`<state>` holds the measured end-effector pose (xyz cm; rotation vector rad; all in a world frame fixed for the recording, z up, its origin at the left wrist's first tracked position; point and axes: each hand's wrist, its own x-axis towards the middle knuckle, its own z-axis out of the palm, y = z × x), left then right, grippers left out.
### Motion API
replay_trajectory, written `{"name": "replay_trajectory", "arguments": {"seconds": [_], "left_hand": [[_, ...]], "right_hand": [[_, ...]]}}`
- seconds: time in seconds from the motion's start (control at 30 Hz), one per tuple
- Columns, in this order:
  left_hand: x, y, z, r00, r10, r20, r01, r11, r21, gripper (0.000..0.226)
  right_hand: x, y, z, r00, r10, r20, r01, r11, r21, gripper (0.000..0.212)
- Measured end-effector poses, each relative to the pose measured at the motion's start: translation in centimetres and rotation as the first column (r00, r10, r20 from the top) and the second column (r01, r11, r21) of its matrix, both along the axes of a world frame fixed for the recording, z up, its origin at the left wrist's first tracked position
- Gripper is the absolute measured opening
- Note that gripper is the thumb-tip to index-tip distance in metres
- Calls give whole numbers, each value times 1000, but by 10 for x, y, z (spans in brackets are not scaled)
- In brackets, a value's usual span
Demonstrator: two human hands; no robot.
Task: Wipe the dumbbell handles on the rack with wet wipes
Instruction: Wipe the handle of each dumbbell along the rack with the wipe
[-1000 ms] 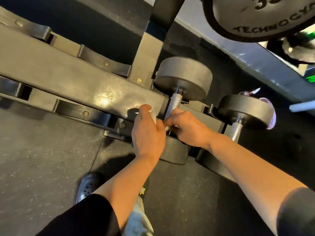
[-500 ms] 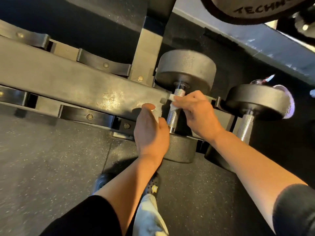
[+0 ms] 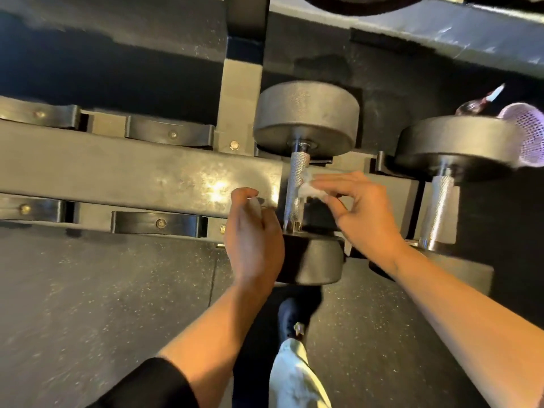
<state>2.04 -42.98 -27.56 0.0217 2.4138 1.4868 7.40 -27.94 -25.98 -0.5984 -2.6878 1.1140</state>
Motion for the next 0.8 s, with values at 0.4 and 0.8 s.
{"name": "replay_trajectory", "arguments": {"seconds": [0.4,0.8], "left_hand": [[1,1,3,999,-22,-38,21,999,-27,18],[0,3,12,992,-110,-69,106,992,-67,22]], "right_hand": [[-27,-6,-25,998,-29,-63,38,988,148,11],[8,2,-17,989,7,150,11,993,-117,20]]}}
